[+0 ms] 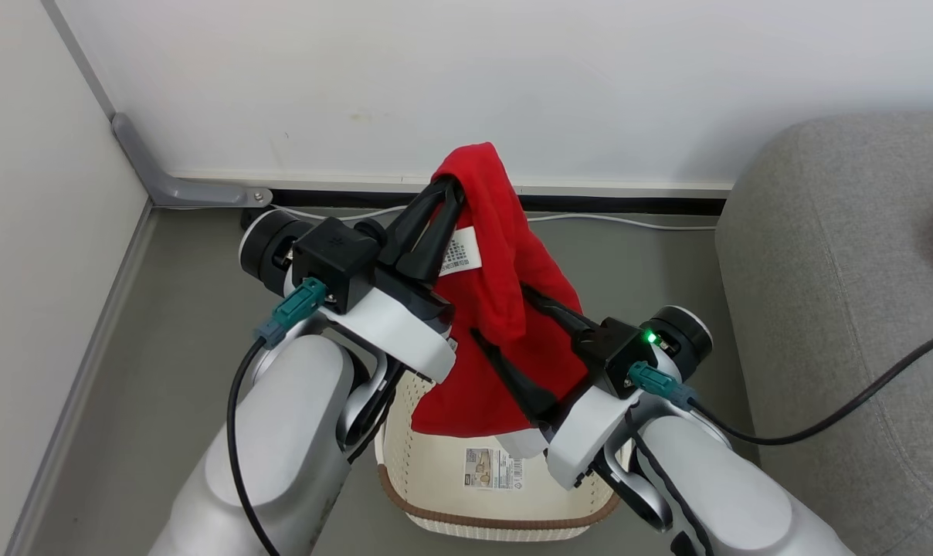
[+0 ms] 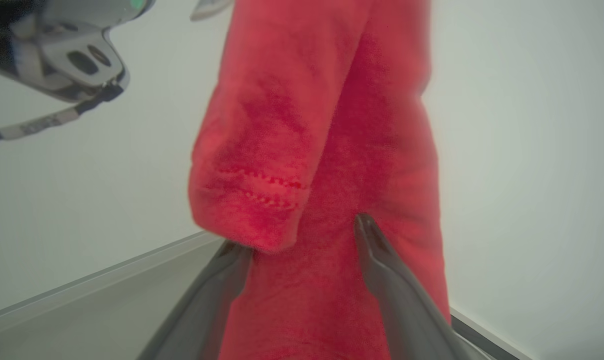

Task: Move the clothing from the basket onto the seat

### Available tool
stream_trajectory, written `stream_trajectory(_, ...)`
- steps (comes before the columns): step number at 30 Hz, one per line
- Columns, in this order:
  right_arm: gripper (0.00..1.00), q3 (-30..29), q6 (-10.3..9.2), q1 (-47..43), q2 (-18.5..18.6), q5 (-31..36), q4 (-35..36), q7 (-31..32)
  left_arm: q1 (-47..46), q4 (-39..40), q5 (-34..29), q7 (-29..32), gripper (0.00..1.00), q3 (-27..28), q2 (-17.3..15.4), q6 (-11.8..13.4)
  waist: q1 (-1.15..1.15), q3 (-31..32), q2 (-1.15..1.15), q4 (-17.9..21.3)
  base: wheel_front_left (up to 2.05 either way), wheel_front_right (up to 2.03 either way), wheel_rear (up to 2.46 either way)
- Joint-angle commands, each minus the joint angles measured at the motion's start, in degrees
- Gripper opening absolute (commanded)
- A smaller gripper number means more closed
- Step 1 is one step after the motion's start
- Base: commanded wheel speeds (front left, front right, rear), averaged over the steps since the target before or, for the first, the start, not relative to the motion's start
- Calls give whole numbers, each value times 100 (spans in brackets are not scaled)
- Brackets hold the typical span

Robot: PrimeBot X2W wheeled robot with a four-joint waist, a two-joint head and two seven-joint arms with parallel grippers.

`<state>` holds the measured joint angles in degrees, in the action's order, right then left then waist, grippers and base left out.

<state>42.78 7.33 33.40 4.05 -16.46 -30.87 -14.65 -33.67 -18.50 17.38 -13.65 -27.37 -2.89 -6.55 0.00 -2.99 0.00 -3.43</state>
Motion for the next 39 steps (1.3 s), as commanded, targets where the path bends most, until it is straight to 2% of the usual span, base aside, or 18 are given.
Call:
stream_trajectory(1,92,61,16,95,-114,-63,57,-35,-357,163,58,-47,0,154,-74,31,0,-7,0,-17,0,0,0)
stream_trajectory(2,54,86,16,105,-114,-118,30,-35,-355,162,63,-52,0,146,-72,32,0,-8,0,-19,0,0,0)
stream_trajectory(3,34,103,16,127,-115,-154,20,-35,-352,161,72,-56,0,142,-71,33,0,-11,0,-19,0,0,0)
stream_trajectory(4,0,110,16,135,-115,-223,27,-35,-350,160,76,-61,0,138,-70,36,0,-13,0,-18,0,0,0)
stream_trajectory(20,0,-178,16,19,-116,-369,333,-35,-322,155,73,-116,0,176,-91,100,0,-51,0,163,0,0,0)
stream_trajectory(21,0,-200,16,1,-116,-357,362,-35,-319,158,62,-119,30,176,-92,101,0,-58,0,173,0,0,0)
stream_trajectory(22,0,-214,16,-18,-117,-349,374,-35,-311,164,48,-122,86,171,-93,101,0,-63,0,183,0,0,0)
stream_trajectory(23,0,-236,16,-31,-117,-340,398,-35,-297,165,50,-124,100,166,-92,97,0,-71,0,194,0,0,0)
stream_trajectory(32,0,-469,16,-110,-117,-271,658,-35,-221,164,19,-133,100,200,-96,76,0,-125,0,313,0,0,0)
stream_trajectory(39,0,-761,16,-174,-117,-185,916,-35,-125,144,-19,-134,100,244,-121,48,0,-126,0,549,0,0,0)
